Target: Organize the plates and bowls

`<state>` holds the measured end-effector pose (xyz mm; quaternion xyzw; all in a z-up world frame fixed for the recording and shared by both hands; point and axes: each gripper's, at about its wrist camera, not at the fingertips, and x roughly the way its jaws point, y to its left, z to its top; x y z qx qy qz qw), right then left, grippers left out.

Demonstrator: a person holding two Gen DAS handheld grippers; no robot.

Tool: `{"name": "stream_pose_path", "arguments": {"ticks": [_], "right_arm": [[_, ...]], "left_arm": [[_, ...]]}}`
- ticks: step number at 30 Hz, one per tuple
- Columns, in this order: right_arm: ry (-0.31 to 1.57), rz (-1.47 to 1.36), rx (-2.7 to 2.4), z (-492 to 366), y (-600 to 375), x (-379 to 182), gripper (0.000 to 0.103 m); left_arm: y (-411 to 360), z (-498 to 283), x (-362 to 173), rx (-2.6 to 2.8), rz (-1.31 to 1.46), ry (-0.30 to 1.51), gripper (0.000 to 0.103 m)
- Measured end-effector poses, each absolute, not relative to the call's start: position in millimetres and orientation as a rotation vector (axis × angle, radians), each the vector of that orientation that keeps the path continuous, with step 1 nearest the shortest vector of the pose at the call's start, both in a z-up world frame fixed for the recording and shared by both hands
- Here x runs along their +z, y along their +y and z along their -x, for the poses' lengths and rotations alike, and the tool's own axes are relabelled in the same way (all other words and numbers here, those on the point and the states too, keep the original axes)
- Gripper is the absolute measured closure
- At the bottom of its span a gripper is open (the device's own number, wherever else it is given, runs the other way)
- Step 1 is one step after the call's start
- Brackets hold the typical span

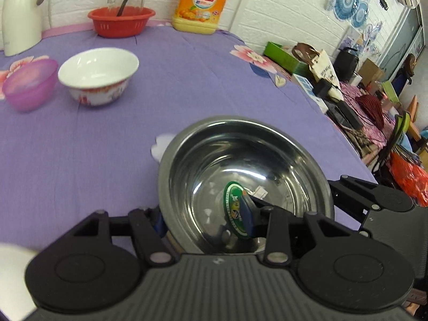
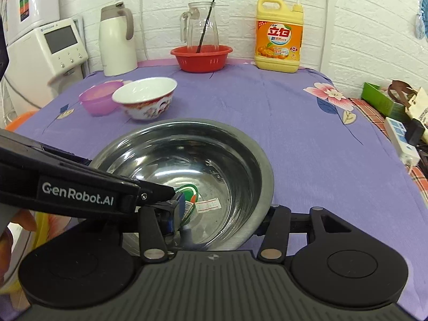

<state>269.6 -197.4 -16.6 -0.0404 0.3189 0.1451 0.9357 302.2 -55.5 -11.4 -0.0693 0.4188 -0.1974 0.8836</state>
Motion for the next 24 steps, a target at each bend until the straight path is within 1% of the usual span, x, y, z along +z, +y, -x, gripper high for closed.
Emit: {"name": "stream_pose_path", "arguments": {"ticks": [8,17,20,22,23,24], "right_arm": [[0.677,0.074,0.29,-214,-197,-24,0.017],[0.698,0.051,0.267,-189,-210,-31,0.017],[0.701,0.03,0.271,-189,-214,-36,0.016],[0.699,0.037,0.272,-189,-214,-36,0.015],[0.702,0.037,0.274,-190,-214,-36,0.013],[0.704,0.032,0.271,-189,-216,-35,0.006]], "left_arm": [[-59,-250,-18,-0.453,0.115,0.888,0.065],[-74,-238,-29,-0.495,0.085,0.916,0.065],[-78,-237,-29,-0.482,0.058,0.896,0.065],[-78,-237,-29,-0.468,0.046,0.892,0.059],[-78,-236,-28,-0.452,0.029,0.883,0.047],[-77,-235,-25,-0.449,0.018,0.867,0.036]]}}
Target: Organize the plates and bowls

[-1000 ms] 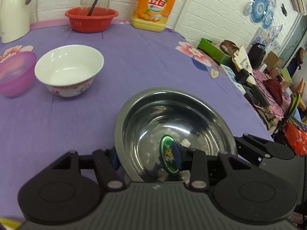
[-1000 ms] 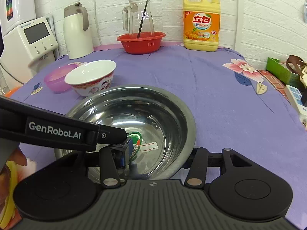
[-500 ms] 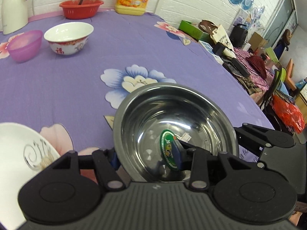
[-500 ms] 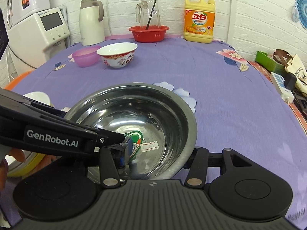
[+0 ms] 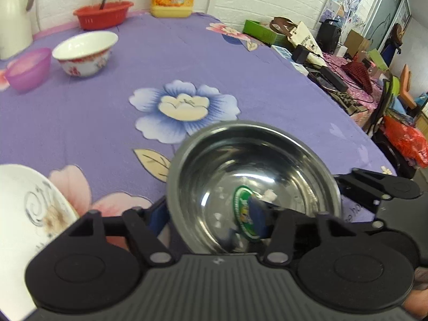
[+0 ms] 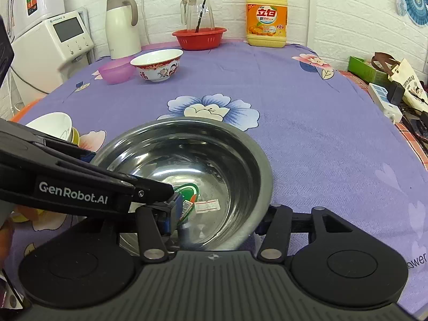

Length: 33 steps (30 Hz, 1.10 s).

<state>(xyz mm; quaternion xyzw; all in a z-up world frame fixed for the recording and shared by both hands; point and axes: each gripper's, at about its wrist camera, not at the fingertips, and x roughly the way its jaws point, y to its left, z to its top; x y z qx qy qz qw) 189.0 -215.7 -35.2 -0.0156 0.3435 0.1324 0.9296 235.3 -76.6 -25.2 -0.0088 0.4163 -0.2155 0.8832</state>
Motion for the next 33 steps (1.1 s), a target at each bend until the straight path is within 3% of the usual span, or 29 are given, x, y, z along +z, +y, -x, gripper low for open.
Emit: {"name": "stream_pose_path", "arguments": {"ticks": [2,15,23,28,33], "right_arm": [[0.697,0.004,0.259,-187,-224,-32,0.0],[0.658,-0.15,0.292,-208,-253,7,0.0],[0.683,-0.092,0.361,-280,-217,38,0.0],[0.693,0.115,0.391,-322,-179,43,0.0],[0.715,0.121,0.436,-352,-164,39,0.0]], "left_arm": [[-71,-233,-16,-0.428,0.017,0.84,0.025],[14,-261,44,-0.28,0.099,0.697,0.024],[79,-306,35,-0.176,0.233,0.722,0.024],[91,-331,20,-0.163,0.254,0.75,0.024],[89,-355,3,-0.166,0.25,0.791,0.024]]}}
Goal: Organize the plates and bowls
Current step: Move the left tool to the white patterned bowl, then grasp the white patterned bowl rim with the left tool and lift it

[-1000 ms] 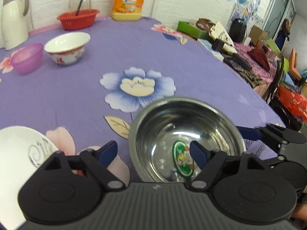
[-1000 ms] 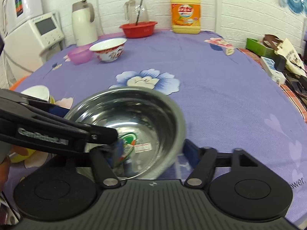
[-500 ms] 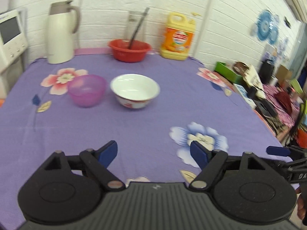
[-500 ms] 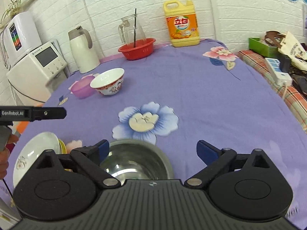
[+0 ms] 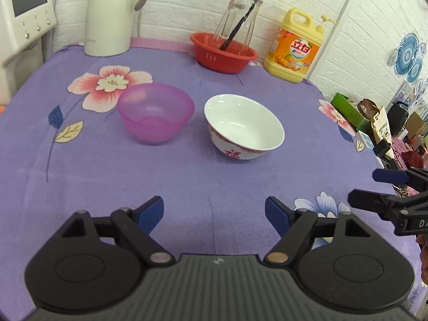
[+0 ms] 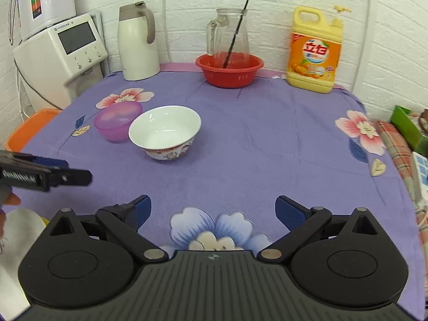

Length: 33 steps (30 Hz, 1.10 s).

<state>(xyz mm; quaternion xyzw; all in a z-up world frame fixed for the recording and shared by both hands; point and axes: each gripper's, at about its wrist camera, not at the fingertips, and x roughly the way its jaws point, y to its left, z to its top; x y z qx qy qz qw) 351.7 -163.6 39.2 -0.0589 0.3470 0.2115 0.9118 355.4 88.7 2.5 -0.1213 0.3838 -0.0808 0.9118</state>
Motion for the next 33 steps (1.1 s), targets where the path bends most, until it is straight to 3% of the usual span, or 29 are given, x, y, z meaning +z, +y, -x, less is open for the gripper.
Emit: {"name": "stream_pose_path", "arguments": {"ticks": [15,24,33], "right_arm": [[0.77,0.155,0.478,-423,-136,25,0.0],[0.773,0.111,0.503,-465,-127,22,0.0],[0.811,0.126,0.501,-504,-103,1,0.0]], "left_arm": [[82,-394,-11,-0.195,0.252,0.84,0.024],[108,-431,-7,-0.16,0.684,0.823,0.024],[112,-467,-19,-0.058,0.856,0.841,0.027]]}}
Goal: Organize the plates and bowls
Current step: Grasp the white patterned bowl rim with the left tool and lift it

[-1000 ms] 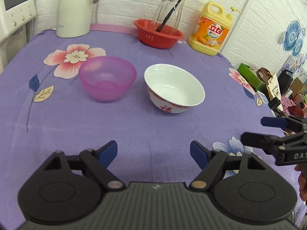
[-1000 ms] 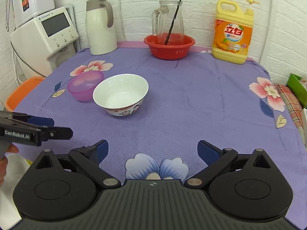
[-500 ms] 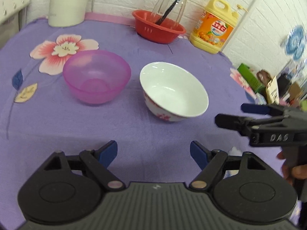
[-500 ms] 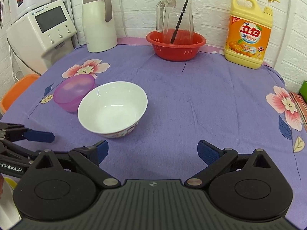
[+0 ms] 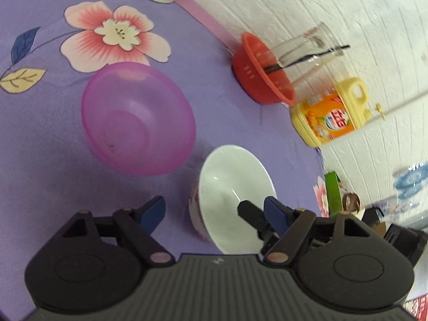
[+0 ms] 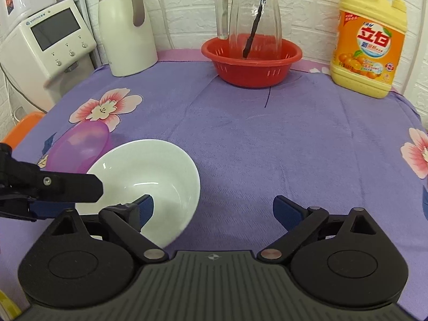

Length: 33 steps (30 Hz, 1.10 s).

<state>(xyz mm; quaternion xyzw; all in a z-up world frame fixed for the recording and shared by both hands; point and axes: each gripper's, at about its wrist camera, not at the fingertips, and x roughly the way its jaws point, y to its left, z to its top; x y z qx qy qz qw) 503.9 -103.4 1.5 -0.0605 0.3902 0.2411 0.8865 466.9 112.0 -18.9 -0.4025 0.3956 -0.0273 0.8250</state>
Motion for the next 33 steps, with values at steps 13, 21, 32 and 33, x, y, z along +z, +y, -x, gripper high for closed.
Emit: {"name": "stream_pose_path", "arguments": {"ticks": [13,21,32,33], "right_arm": [[0.816,0.151,0.577,-512,-80,-15,0.0],[0.854,0.105,0.636,-497,-74,-10,0.025],[0.836,0.107,0.583,-410,-114,28,0.024],[0.828,0.109,0.574,-396,-121,33,0.024]], "left_arm": [[93,-492,-29,-0.09,0.736,0.836,0.054],[87,-475,-20,-0.107,0.659,0.85,0.056],[37,-381,17,-0.205,0.636,0.814,0.057],[30,-368,22,-0.216,0.632,0.808,0.057]]}}
